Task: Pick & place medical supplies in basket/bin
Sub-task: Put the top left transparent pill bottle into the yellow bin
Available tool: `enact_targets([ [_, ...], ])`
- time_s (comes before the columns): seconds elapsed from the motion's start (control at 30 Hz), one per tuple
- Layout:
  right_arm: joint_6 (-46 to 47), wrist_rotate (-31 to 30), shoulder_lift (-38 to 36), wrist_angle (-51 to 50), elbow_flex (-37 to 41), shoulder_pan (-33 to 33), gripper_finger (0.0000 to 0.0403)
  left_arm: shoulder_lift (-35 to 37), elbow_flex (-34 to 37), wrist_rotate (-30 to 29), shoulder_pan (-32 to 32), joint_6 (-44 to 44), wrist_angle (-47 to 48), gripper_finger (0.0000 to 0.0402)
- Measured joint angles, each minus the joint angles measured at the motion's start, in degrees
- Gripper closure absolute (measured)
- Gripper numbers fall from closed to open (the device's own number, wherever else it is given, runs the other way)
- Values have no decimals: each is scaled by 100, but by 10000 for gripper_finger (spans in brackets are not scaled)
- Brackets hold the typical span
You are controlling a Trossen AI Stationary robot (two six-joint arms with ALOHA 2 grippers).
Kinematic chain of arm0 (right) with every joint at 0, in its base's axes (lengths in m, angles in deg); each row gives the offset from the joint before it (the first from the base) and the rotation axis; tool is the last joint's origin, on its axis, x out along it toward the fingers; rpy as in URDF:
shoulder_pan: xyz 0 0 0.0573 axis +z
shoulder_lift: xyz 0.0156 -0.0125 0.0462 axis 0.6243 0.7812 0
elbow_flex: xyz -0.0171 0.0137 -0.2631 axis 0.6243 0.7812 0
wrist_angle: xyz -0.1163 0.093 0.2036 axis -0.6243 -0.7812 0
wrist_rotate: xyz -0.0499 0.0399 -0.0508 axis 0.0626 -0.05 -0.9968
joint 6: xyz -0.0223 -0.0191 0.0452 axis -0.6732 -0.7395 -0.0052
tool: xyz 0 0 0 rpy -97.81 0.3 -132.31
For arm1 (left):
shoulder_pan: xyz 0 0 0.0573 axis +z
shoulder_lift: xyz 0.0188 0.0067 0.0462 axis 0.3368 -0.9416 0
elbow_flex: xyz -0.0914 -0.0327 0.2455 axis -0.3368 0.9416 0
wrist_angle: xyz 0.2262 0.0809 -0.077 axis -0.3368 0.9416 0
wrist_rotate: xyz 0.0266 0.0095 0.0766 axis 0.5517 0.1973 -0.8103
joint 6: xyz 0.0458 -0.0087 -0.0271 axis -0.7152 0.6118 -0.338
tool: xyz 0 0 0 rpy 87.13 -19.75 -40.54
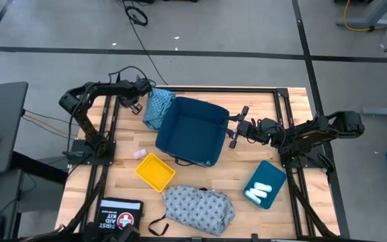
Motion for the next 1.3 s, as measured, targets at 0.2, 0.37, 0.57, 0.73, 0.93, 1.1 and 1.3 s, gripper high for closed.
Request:
enact_targets([
  [0.2, 18, -2, 0, -2, 0, 0, 227, 2, -4, 813, 4, -324, 3, 401],
  [0.37, 18, -4, 0, -4, 0, 0, 227, 9, -4, 1621, -134, -379, 6, 401],
  [0.57, 16, -6, 0, -108, 0, 0, 227, 402, -2, 1216, -612, -194, -93, 401],
  [0.73, 1, -24, -2, -295, -2, 0, 227, 989, -2, 1299, -942, -262, -152, 401],
  [0.93, 19, -22, -2, -308, -2, 0, 227, 1351, -2, 1912, -502, -392, -197, 365],
  [1.1, 20, -20, -2, -308, -2, -1, 227, 1263, 2, 2069, -108, -496, -186, 286],
  [1.3, 20, -15, -2, -306, -2, 0, 226, 1226, -46, 2087, 317, -388, -129, 196],
])
